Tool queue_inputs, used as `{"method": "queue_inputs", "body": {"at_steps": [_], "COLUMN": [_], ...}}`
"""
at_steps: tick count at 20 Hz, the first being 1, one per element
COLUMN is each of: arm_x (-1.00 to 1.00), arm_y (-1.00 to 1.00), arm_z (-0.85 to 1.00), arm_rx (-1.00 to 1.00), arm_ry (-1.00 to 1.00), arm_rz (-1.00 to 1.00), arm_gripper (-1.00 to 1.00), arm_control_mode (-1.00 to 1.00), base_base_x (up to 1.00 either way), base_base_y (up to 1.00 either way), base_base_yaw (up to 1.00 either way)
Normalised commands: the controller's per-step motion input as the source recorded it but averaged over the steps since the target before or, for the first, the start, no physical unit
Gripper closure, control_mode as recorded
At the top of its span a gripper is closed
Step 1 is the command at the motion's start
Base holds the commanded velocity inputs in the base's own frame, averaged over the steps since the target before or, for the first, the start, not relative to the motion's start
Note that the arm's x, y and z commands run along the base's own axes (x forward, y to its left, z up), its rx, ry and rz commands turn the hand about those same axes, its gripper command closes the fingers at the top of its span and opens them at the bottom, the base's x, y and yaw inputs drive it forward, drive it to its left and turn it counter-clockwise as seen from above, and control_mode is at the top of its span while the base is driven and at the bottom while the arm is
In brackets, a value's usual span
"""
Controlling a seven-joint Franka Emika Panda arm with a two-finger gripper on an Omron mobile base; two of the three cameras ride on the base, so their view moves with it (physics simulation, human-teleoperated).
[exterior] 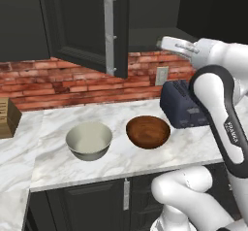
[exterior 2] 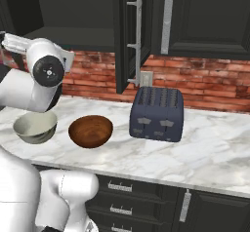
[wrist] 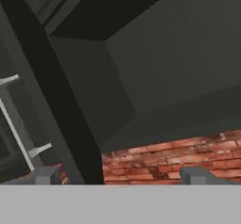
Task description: Open the cabinet. Pick the bowls from the counter and place them in the cabinet. Then close the cabinet.
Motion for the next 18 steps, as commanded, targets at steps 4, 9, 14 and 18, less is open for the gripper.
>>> {"method": "queue_inputs", "body": {"at_steps": [4,9,14,18], "arm_x": [0.91,0.97,0.51,-0.21], "arm_y": [0.16,0.50,0.88,1.00], "arm_z": [0.00,0.00,-0.01,0.00], "arm_rx": [0.01,0.00,-0.04,-0.18], "arm_ry": [0.13,0.10,0.19,0.07], "arm_rz": [0.01,0.00,0.07,0.32], "arm_gripper": [-1.00,-1.00,-1.00,-1.00], "arm_control_mode": [-1.00,-1.00,-1.00,-1.00], "base_base_x": [0.00,0.00,0.00,0.00], "base_base_y": [0.00,0.00,0.00,0.00], "base_base_yaw": [0.00,0.00,0.00,0.00]}}
